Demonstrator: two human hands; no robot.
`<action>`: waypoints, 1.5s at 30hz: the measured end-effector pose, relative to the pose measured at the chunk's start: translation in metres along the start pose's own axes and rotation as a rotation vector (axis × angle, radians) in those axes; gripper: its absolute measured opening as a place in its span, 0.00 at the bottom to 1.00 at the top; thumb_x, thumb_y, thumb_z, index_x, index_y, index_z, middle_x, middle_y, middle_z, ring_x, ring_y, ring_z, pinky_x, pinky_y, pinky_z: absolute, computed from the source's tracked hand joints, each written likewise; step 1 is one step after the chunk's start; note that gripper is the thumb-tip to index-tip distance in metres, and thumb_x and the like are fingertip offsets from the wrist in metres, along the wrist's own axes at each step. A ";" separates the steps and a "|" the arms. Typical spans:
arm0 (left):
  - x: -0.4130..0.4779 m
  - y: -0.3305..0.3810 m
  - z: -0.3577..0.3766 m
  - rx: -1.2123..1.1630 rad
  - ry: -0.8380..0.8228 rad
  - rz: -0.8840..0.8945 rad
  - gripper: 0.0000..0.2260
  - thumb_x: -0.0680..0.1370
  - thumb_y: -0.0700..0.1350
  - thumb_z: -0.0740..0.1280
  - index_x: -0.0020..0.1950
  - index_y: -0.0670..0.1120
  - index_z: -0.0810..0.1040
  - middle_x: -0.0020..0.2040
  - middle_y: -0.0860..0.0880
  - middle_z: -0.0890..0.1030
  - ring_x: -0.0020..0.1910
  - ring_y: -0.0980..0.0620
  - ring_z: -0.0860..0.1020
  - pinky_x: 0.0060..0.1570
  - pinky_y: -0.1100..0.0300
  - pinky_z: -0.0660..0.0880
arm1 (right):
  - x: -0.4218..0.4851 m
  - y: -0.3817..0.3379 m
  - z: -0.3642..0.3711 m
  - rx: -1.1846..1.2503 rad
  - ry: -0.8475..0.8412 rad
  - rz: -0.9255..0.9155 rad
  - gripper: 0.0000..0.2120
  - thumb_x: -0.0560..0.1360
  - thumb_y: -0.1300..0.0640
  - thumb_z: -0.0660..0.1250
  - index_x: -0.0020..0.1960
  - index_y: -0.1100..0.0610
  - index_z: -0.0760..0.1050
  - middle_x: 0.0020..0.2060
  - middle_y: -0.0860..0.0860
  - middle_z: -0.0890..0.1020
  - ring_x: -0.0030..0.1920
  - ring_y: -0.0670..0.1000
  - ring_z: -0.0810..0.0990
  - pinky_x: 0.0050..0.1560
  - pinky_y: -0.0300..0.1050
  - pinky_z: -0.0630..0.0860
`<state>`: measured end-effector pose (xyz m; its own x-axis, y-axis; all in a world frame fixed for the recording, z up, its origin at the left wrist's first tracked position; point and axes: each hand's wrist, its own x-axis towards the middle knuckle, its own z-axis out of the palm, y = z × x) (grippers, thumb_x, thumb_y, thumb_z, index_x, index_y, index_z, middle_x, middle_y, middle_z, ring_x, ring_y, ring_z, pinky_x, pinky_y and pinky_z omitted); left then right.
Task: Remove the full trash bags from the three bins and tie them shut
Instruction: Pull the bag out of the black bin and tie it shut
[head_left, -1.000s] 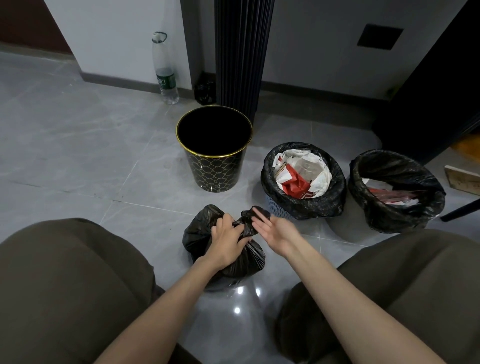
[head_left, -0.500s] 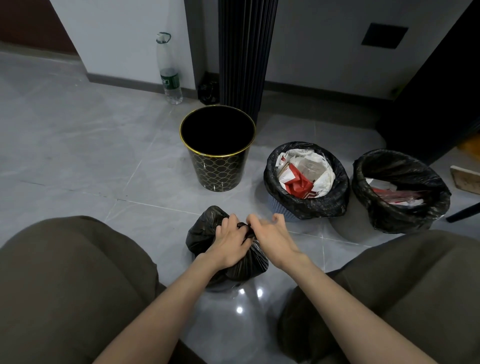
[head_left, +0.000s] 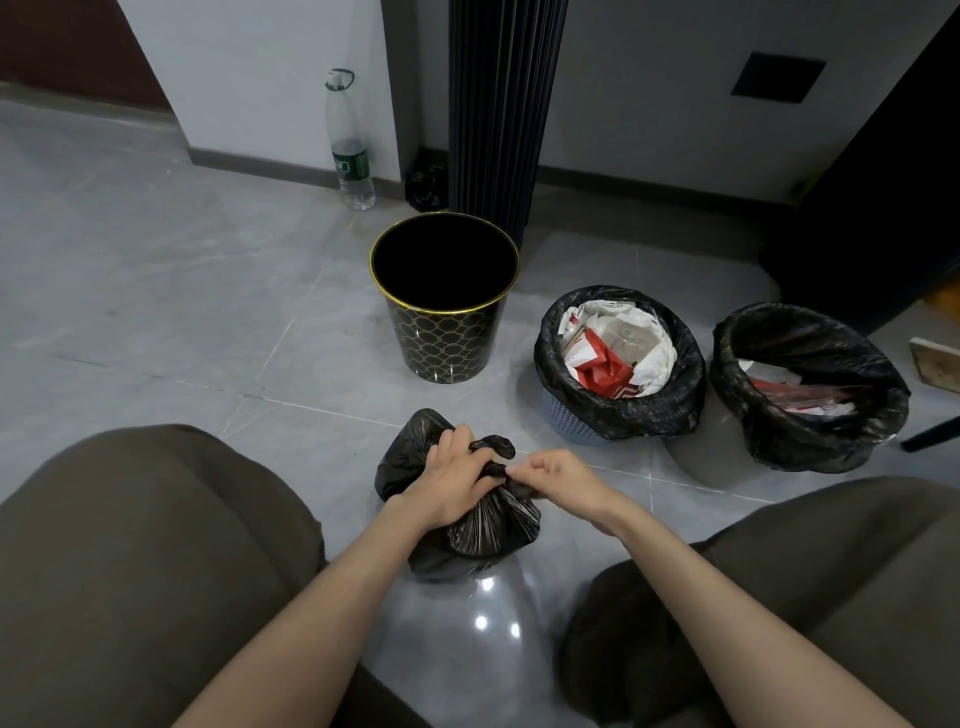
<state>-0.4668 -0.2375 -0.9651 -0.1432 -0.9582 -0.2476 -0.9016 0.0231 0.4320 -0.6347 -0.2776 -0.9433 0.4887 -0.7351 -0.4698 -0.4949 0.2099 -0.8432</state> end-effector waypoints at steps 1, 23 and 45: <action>0.000 0.001 0.000 -0.010 0.008 -0.003 0.14 0.80 0.54 0.58 0.62 0.50 0.71 0.52 0.48 0.62 0.56 0.47 0.63 0.57 0.55 0.61 | -0.002 -0.002 0.001 0.186 -0.001 0.054 0.13 0.78 0.54 0.65 0.35 0.56 0.78 0.25 0.44 0.74 0.27 0.43 0.66 0.29 0.36 0.66; -0.005 0.008 0.007 -0.034 0.108 -0.029 0.14 0.81 0.51 0.55 0.59 0.51 0.78 0.49 0.52 0.62 0.53 0.49 0.63 0.54 0.58 0.62 | -0.004 -0.005 0.016 -0.444 0.223 0.061 0.18 0.80 0.48 0.55 0.36 0.52 0.73 0.35 0.50 0.79 0.39 0.53 0.77 0.45 0.46 0.72; -0.003 0.007 -0.001 -0.212 0.120 -0.138 0.12 0.80 0.52 0.59 0.54 0.54 0.81 0.45 0.52 0.63 0.51 0.49 0.64 0.57 0.55 0.63 | 0.004 -0.001 0.006 0.402 0.360 0.206 0.18 0.79 0.47 0.60 0.38 0.58 0.74 0.38 0.55 0.78 0.37 0.48 0.72 0.42 0.43 0.70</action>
<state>-0.4724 -0.2346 -0.9598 0.0353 -0.9754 -0.2176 -0.8017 -0.1576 0.5766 -0.6279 -0.2770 -0.9460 0.1014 -0.8113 -0.5758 -0.2077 0.5488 -0.8098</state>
